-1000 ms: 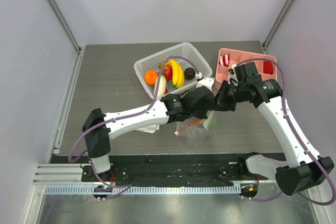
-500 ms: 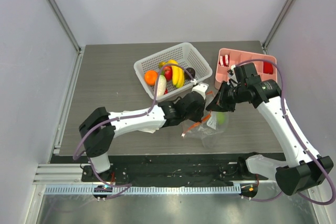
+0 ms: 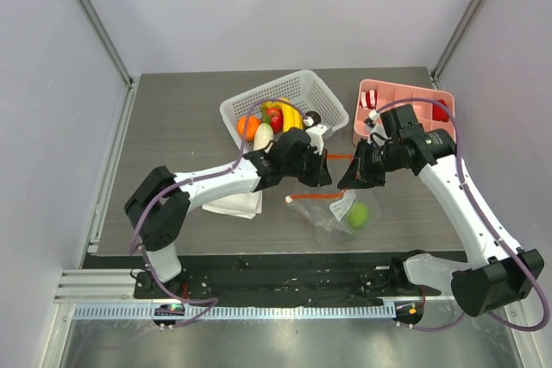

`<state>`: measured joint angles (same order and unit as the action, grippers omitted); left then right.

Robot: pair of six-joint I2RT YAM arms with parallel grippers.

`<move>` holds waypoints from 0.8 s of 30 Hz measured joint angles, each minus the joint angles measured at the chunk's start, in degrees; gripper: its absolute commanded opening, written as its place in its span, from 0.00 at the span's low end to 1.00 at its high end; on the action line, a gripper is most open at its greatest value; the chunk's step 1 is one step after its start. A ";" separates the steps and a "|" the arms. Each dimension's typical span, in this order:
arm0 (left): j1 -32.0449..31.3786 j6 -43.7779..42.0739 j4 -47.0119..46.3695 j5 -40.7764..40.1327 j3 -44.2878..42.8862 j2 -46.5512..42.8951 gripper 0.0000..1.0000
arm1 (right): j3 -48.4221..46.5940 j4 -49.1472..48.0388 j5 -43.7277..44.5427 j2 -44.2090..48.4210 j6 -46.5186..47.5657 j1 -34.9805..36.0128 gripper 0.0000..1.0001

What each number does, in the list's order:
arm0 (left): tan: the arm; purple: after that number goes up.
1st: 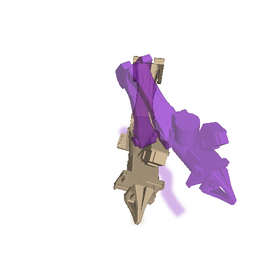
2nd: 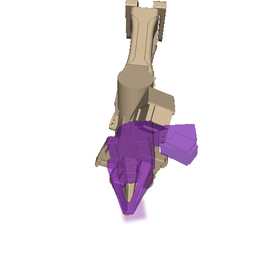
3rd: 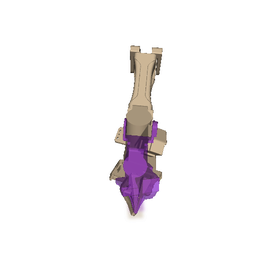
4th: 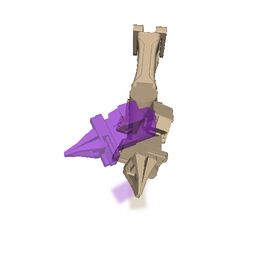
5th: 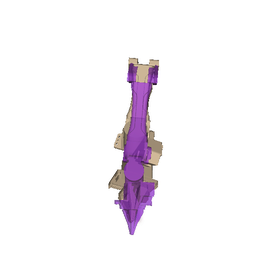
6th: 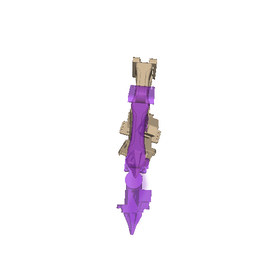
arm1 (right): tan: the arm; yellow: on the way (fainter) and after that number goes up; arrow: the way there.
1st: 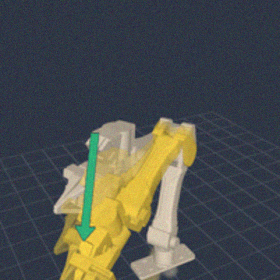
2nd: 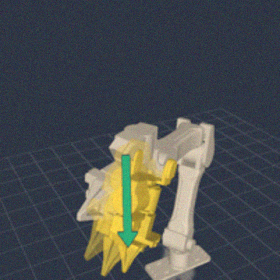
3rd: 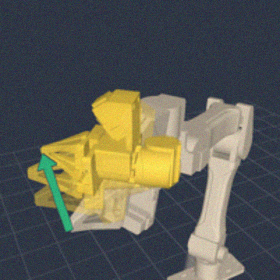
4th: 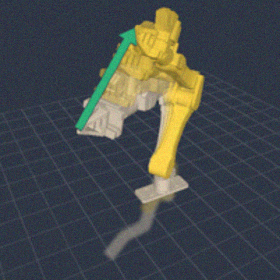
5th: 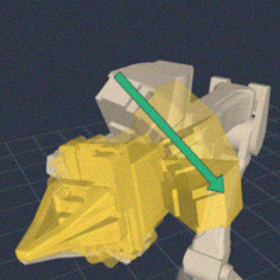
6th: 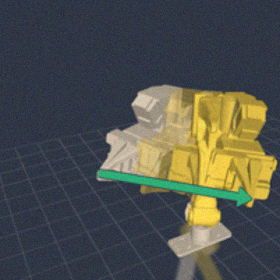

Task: Open the zip-top bag and remove the fake food

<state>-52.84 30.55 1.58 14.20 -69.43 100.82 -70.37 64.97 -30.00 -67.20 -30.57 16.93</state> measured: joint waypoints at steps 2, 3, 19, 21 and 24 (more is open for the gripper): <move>-0.39 -0.26 0.87 0.76 -2.10 0.55 0.00 | 0.04 0.17 -0.13 -0.31 0.48 0.00 0.01; -1.03 -0.48 0.90 0.57 -3.19 0.85 0.00 | 0.04 0.15 -0.15 -0.35 0.48 0.00 0.01; -5.95 0.70 5.16 -6.64 -3.89 0.24 0.19 | -2.23 -2.08 0.52 -5.81 -4.26 2.89 0.01; -5.22 0.76 6.82 -7.43 -3.80 -0.48 0.31 | -4.02 -2.21 0.48 -7.52 -4.50 3.76 0.01; -4.52 1.36 7.76 -8.61 -2.12 -2.16 0.40 | -5.66 -4.02 -0.87 -8.17 -5.55 4.48 0.01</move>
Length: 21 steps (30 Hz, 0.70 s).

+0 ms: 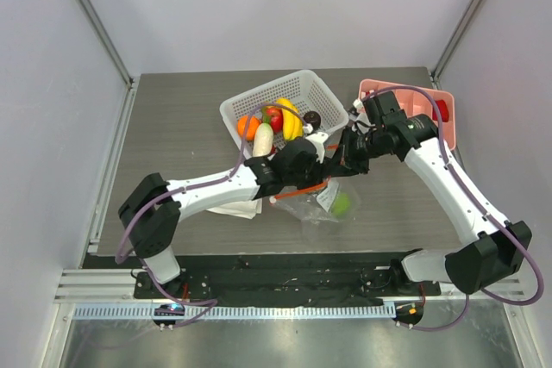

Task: Open the zip-top bag and remove the fake food

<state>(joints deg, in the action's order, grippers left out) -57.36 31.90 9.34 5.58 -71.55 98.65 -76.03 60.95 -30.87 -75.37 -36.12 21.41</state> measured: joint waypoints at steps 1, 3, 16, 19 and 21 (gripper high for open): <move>-0.02 0.50 0.07 -0.26 0.92 -0.76 0.43 | -0.24 -0.37 -0.68 0.02 -0.24 0.11 0.01; -0.02 1.49 0.24 -0.66 2.51 -2.10 0.48 | -0.24 -1.64 -1.92 0.24 -1.27 0.37 0.01; -0.17 1.77 2.25 -3.58 4.39 -1.20 0.56 | 7.48 -10.14 -5.68 2.12 -5.03 1.79 0.01; -0.66 0.55 2.47 -3.85 4.39 0.11 0.62 | 9.31 -10.69 -5.38 2.43 -5.14 1.86 0.01; -0.79 0.39 2.23 -3.45 4.39 0.81 0.63 | 10.43 -10.93 -5.14 2.93 -5.25 1.86 0.01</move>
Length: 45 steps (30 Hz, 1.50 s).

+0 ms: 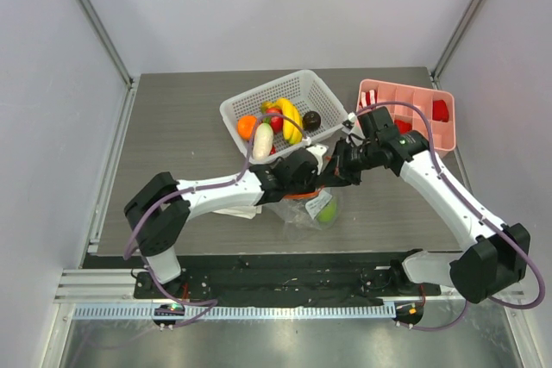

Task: Open the zip-top bag and remove the fake food

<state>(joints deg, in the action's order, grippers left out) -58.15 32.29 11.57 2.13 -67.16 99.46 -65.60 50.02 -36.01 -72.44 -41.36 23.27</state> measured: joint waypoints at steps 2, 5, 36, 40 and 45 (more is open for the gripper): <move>-0.20 0.04 -0.55 0.57 0.00 0.68 0.63 | 0.98 0.02 0.37 0.61 -0.04 0.02 0.01; -0.35 0.24 -1.66 1.22 0.00 1.44 0.63 | 1.60 0.09 0.96 1.38 -0.13 0.02 0.01; 0.07 2.49 -3.21 -4.07 1.51 -0.35 0.70 | -6.51 0.20 2.19 -5.44 1.53 2.62 0.01; 0.15 2.05 -2.45 -3.67 1.51 -1.25 0.70 | -6.73 -0.02 2.10 -5.07 2.21 2.80 0.01; -0.20 2.08 -2.19 -0.98 1.51 0.66 0.66 | 0.37 -1.73 2.45 -1.14 2.34 2.78 0.01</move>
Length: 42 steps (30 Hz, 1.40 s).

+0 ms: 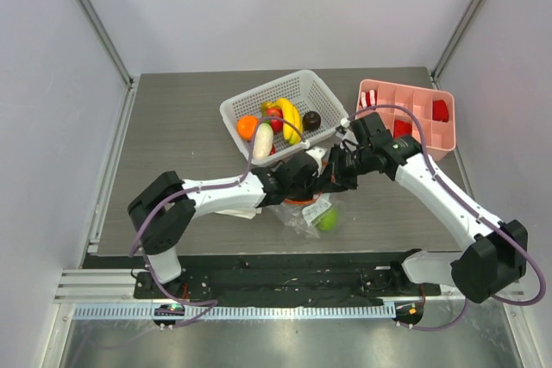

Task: Open the zip-top bag and remove the fake food

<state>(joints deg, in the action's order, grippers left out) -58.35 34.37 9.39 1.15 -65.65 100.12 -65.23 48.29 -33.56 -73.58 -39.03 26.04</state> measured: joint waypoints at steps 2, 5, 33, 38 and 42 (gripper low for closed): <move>-0.37 -0.04 -0.09 0.76 -0.04 1.51 0.66 | 3.43 0.15 0.42 1.77 -0.11 0.00 0.01; -1.05 -0.11 -0.22 2.40 -0.70 3.80 0.66 | 7.02 0.31 1.07 3.87 -0.35 0.00 0.01; 5.68 1.53 4.66 3.39 -2.69 -2.08 0.67 | -23.37 9.11 3.41 -15.65 9.42 0.81 0.01; 4.26 1.81 4.61 4.92 -1.25 -1.05 0.69 | -11.74 3.21 2.56 -8.79 8.83 0.81 0.01; 3.21 1.53 4.00 5.97 -1.44 1.88 0.68 | -3.10 1.09 3.13 -4.48 8.24 0.74 0.01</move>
<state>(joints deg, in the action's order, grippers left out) -55.13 35.90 13.39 7.11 -67.09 102.00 -68.34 49.39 -30.44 -78.06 -30.79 26.79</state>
